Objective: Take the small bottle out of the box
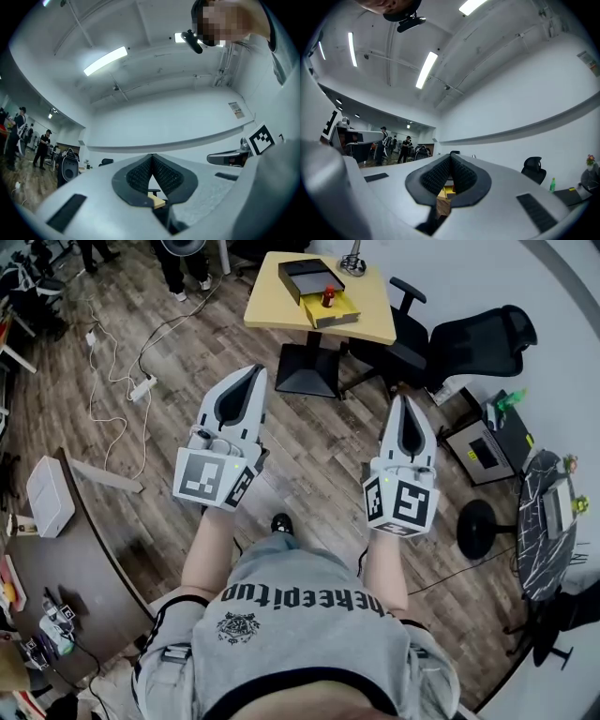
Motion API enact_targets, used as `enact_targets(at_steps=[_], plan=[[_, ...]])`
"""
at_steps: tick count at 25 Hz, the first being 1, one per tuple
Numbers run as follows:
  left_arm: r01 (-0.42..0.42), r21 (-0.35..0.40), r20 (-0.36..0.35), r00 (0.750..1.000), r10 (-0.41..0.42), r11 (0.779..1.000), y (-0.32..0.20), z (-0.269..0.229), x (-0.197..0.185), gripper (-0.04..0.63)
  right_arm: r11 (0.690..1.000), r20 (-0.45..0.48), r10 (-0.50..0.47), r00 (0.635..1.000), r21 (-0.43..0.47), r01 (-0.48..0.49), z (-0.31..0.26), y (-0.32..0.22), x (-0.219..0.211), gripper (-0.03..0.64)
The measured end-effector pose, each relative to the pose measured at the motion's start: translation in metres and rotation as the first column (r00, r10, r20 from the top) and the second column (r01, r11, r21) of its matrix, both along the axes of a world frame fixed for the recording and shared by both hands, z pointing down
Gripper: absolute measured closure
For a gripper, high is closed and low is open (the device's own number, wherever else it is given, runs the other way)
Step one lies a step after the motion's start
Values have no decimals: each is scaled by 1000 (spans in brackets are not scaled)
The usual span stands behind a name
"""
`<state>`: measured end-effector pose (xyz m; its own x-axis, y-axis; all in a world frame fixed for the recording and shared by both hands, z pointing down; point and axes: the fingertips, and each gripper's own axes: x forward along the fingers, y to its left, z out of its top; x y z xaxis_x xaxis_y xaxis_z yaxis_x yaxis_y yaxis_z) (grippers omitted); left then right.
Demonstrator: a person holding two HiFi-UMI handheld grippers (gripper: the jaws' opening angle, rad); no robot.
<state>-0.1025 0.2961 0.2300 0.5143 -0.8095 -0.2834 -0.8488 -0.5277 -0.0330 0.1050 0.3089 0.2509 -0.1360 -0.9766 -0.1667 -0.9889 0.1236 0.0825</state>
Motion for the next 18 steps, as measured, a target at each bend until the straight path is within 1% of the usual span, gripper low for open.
enact_targets(at_steps=[8,15,18], plan=[[-8,12,-3,1000,8,1000,-39,-4,-7,592,1000,37,15,999,-2,-15,1,-40,-1,614],[-35,24,16,999,35,999,-66,-2,-20,592,1000,51,13,999,18,-14,1,-66,-22,614],[-38,21,12,999,37,999,-76,0,-23,592,1000,46,12,999,11,-12,3,-73,-27,614]])
